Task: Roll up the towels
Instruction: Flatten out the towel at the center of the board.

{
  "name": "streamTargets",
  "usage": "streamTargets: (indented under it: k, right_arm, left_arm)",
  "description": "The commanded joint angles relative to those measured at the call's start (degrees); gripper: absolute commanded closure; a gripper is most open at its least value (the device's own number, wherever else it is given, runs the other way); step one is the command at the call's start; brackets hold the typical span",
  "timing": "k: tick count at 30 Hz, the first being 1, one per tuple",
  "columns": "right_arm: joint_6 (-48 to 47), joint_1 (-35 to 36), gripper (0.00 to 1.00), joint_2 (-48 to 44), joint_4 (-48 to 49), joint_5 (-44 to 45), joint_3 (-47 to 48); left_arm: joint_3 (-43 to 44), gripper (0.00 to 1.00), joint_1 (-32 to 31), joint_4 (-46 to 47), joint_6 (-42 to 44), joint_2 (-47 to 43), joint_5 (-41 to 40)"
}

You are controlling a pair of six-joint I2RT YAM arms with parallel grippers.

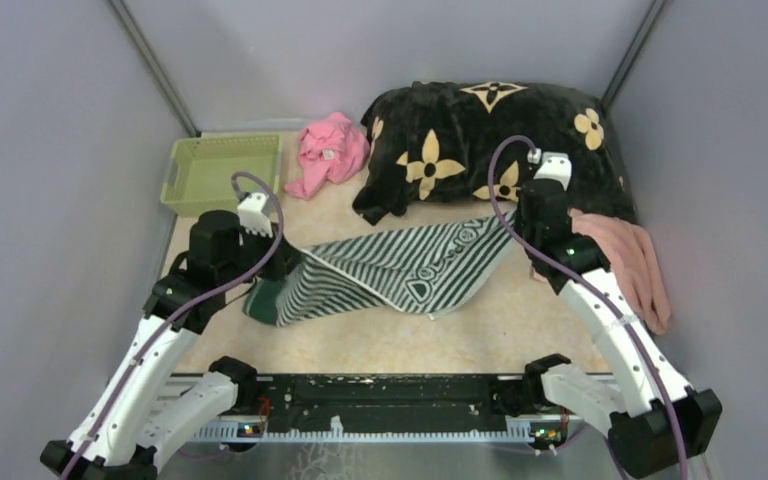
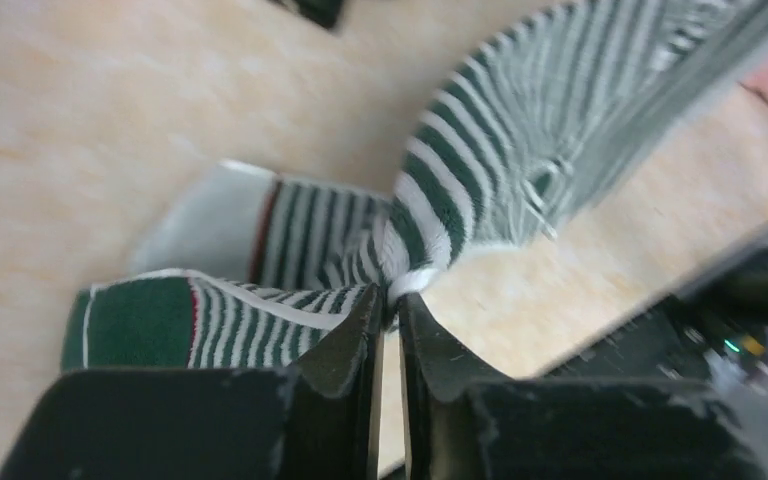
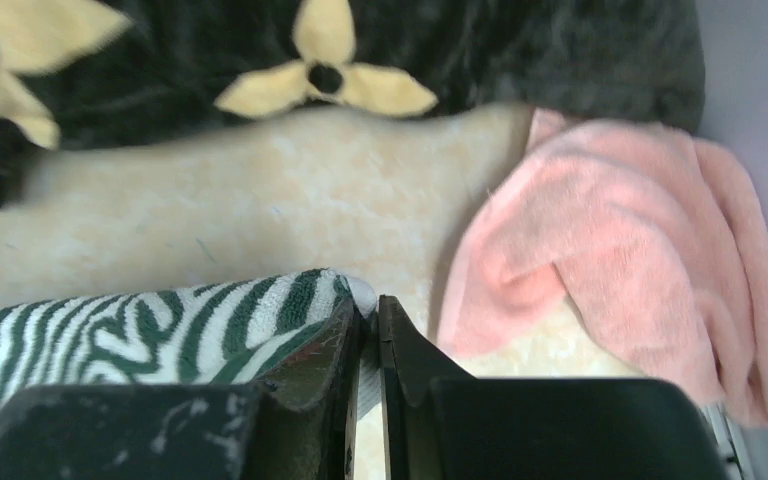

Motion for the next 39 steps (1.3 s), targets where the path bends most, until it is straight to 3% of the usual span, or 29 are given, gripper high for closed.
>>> streamTargets:
  k: [1, 3, 5, 7, 9, 16, 22, 33, 39]
  right_arm:
    - [2.1, -1.4, 0.89, 2.4, 2.2, 6.3, -0.6]
    - [2.4, -1.5, 0.81, 3.2, 2.6, 6.6, -1.0]
    - [2.6, -1.5, 0.67, 3.9, 2.3, 5.9, -0.7]
    - [2.7, -1.5, 0.5, 4.6, 1.8, 4.6, -0.4]
    - [2.8, -1.5, 0.43, 5.2, 0.2, 2.8, 0.5]
    - [6.0, -0.4, 0.38, 4.2, -0.2, -14.2, -2.9]
    - [9.8, 2.9, 0.38, 7.4, 3.8, -20.5, -10.4]
    - [12.2, 2.3, 0.37, 19.5, 15.8, -23.2, -17.3]
    - [12.4, -3.2, 0.36, 27.7, 20.6, -24.0, -16.5]
  left_arm:
    - [-6.8, 0.8, 0.2, 8.9, -10.6, -4.9, 22.9]
    - [-7.9, 0.64, 0.2, 8.2, -10.6, -6.5, 23.3]
    - [-7.7, 0.46, 0.2, 5.7, -9.8, -8.1, 17.6]
    - [-7.7, 0.38, 0.2, 4.7, -9.8, -9.5, 11.6]
    - [-8.9, 0.34, 0.2, 5.8, -10.6, -9.6, 7.7]
    - [-16.7, 0.35, 0.2, 13.1, -15.3, -2.0, 0.6]
    - [-25.1, 0.33, 0.3, 21.3, -20.0, 1.9, -3.7]
    - [-35.6, 0.34, 2.8, 36.6, -24.9, 11.4, -9.2]
    - [-37.2, 0.34, 10.4, 42.2, -24.7, 15.3, -9.2]
